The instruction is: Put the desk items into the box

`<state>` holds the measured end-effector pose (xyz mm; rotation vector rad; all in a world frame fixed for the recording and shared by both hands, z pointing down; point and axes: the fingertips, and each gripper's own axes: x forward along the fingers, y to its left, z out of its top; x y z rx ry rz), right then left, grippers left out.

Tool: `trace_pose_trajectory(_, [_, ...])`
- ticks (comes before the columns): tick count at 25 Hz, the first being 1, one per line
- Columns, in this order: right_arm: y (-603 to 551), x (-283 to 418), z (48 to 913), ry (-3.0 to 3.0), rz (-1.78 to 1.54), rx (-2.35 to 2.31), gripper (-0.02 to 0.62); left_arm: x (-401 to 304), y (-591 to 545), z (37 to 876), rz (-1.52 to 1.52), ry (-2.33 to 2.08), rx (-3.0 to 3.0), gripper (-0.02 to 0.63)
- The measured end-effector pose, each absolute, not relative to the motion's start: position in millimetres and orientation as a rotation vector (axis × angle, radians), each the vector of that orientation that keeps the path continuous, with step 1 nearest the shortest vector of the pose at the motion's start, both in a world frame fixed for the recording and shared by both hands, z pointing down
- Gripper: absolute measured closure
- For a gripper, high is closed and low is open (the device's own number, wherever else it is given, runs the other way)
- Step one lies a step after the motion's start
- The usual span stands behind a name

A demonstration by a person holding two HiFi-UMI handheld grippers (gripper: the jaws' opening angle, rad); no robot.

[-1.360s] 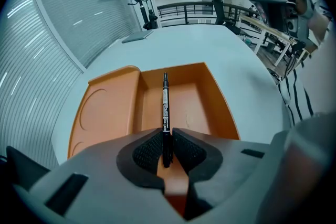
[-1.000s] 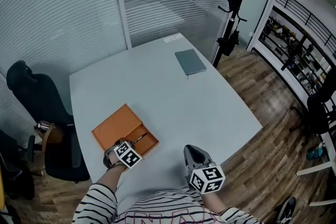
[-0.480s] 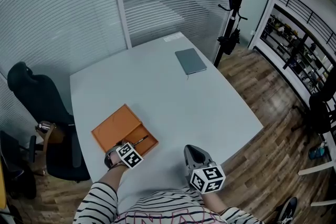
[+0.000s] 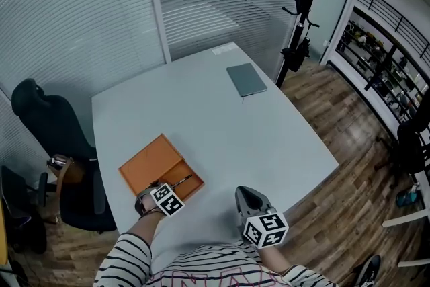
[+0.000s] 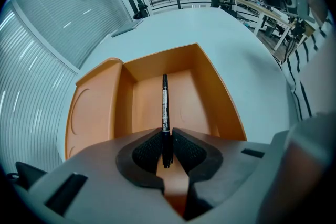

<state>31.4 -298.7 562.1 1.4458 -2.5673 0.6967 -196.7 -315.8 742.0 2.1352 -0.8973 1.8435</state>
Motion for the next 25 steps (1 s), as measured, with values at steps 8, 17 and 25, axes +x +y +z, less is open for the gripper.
trace_pose_trajectory(8, [-298.9,31.6,561.7,-2.565,0.697,1.449,0.569,-197.1,-315.3,740.8,1.814,-0.910,2.148,0.538])
trace_pose_trajectory(17, [-296.7,32.5,562.0,-2.564,0.695,1.455,0.569,-194.8,-315.0,740.1,1.733,-0.921,2.154,0.535])
trace_pose_trajectory(25, [-296.6,33.8,559.8,-2.566,0.691,1.459,0.569,-194.9,-318.9,733.8,1.665,-0.967,2.154,0.511])
